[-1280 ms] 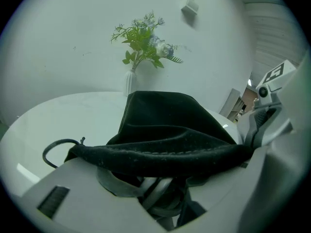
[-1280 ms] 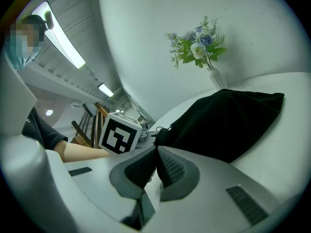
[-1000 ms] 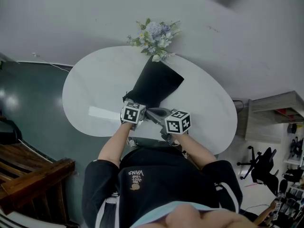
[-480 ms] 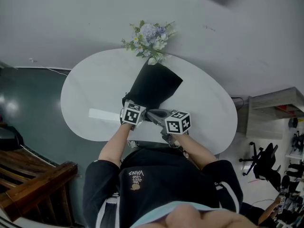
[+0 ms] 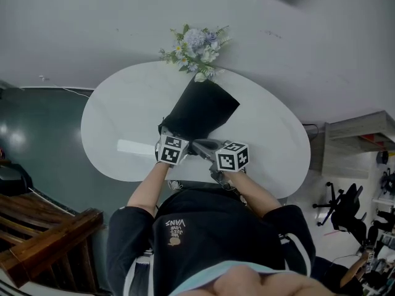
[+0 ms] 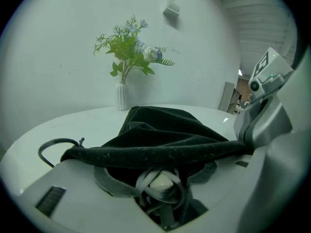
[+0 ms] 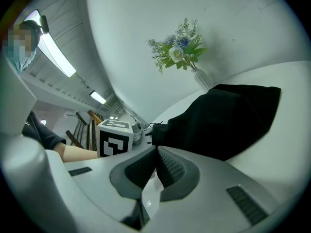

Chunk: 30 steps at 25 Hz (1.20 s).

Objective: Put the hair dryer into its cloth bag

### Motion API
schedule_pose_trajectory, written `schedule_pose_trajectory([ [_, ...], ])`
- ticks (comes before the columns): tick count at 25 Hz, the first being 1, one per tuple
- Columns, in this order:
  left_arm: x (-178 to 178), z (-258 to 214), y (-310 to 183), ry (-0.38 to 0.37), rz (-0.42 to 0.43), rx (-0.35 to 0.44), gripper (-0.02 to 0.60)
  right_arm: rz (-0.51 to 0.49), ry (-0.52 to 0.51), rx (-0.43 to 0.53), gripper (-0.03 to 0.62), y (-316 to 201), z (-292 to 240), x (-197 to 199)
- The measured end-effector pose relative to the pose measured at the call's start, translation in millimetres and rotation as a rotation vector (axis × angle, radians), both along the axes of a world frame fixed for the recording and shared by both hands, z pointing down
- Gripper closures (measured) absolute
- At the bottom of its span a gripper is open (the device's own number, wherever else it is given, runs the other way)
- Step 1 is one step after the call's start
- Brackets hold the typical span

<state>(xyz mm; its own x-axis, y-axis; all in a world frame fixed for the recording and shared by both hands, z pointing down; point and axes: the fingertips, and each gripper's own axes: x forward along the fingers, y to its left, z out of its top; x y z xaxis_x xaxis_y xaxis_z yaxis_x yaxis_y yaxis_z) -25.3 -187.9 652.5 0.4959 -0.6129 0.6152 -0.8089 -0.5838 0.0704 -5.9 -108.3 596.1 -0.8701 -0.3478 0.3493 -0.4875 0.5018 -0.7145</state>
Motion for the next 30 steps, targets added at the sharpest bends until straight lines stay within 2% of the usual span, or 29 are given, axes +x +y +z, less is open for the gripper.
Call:
schedule_pose_trajectory([
  [7, -17, -11, 13, -0.022, 0.023, 0.057, 0.316, 0.023, -0.006, 0.013, 0.548, 8, -4, -7],
  [17, -52, -19, 46, -0.030, 0.019, 0.081, 0.313, 0.076, -0.001, 0.036, 0.548, 18, -4, -18],
  [24, -94, -16, 74, -0.026, -0.021, 0.070, 0.313, 0.103, 0.065, 0.073, 0.548, 29, 11, -37],
  [30, -120, -22, 89, -0.011, -0.045, 0.079, 0.314, 0.123, 0.166, 0.102, 0.545, 34, 21, -50],
])
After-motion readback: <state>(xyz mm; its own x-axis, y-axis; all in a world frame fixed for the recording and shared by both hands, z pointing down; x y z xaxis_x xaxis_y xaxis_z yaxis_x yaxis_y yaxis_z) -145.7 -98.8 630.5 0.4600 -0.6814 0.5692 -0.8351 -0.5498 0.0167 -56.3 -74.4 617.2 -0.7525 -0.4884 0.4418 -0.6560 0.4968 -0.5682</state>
